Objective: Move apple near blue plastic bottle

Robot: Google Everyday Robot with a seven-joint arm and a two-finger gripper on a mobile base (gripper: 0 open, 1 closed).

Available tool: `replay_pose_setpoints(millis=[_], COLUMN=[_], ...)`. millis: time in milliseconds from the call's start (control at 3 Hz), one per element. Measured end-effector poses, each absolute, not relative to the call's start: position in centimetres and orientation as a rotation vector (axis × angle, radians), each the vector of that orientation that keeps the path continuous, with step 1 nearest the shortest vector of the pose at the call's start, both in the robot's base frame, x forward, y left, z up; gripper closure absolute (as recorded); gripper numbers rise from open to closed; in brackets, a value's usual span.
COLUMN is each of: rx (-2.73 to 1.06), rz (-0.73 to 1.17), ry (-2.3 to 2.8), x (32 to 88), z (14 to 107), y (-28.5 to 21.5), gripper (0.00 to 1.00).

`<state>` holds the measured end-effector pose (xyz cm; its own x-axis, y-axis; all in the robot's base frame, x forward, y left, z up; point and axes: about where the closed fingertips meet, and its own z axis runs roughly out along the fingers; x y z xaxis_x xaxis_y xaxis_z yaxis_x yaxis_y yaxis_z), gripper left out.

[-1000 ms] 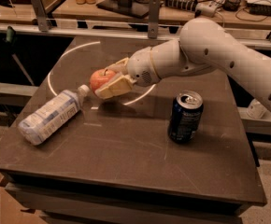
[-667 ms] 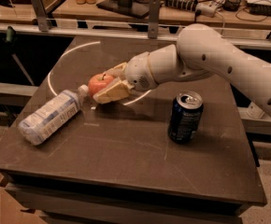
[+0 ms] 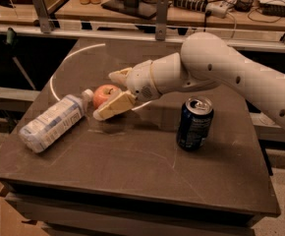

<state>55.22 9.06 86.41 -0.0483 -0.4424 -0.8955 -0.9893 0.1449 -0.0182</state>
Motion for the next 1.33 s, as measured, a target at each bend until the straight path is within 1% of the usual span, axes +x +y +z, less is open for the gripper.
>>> replay_pose_setpoints(millis=[333,667,1000,1333], rx=[-1.411,-1.385,-1.365,-1.318], rz=[0.841,0.740,0.562,0.323], ry=[1.618,1.647,1.672,1.716], x=[55.1,56.5,59.1,62.0], z=[86.4,87.5,89.6,91.6], y=[9.1,6.4,2.8,-1.2], gripper=[0.00,0.00,0.00,0.00])
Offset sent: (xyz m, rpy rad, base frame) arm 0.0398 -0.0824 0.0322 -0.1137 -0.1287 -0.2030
